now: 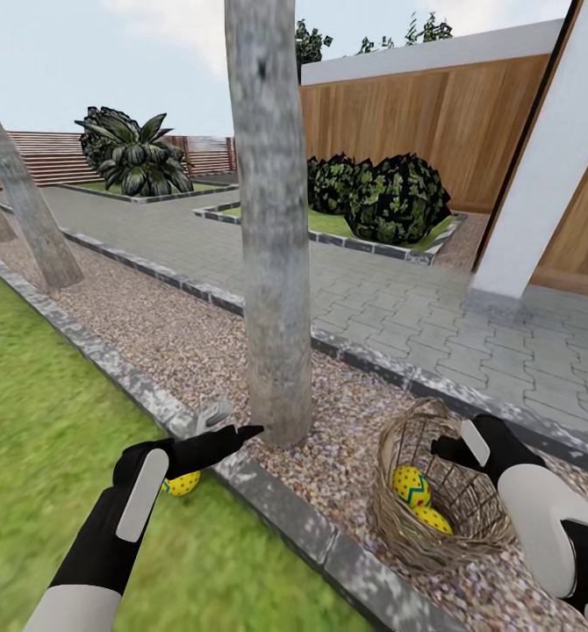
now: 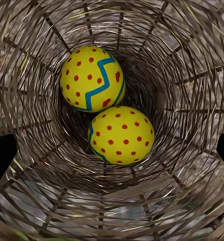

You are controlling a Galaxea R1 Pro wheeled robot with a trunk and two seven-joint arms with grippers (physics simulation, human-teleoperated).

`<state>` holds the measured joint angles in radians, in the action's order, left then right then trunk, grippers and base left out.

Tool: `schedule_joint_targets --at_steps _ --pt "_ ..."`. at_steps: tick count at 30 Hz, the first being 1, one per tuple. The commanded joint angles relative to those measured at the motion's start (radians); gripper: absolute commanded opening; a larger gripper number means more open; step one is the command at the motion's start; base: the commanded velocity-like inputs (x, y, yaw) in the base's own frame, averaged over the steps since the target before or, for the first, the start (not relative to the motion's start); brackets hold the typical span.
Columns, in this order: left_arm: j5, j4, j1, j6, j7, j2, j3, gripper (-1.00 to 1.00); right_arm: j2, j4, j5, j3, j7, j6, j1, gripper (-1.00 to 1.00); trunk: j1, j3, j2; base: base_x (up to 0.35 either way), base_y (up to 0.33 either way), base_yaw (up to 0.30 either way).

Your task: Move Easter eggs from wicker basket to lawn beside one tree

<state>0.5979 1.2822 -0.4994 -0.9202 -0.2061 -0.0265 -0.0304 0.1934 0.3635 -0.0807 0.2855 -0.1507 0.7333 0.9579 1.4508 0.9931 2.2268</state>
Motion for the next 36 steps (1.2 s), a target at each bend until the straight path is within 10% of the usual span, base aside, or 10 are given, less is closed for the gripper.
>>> schedule_joint_targets --at_steps 1,36 --pt "-0.006 0.0 -0.001 -0.006 -0.008 -0.001 -0.003 1.0 0.0 0.003 -0.009 0.003 -0.006 0.003 0.001 1.0 0.004 0.004 0.008 0.0 0.0 0.0" --pt "-0.006 -0.001 -0.001 -0.005 -0.007 -0.001 -0.003 1.0 0.017 0.015 -0.009 0.003 -0.004 0.006 0.019 1.0 0.126 0.104 0.232 0.0 0.0 0.0"
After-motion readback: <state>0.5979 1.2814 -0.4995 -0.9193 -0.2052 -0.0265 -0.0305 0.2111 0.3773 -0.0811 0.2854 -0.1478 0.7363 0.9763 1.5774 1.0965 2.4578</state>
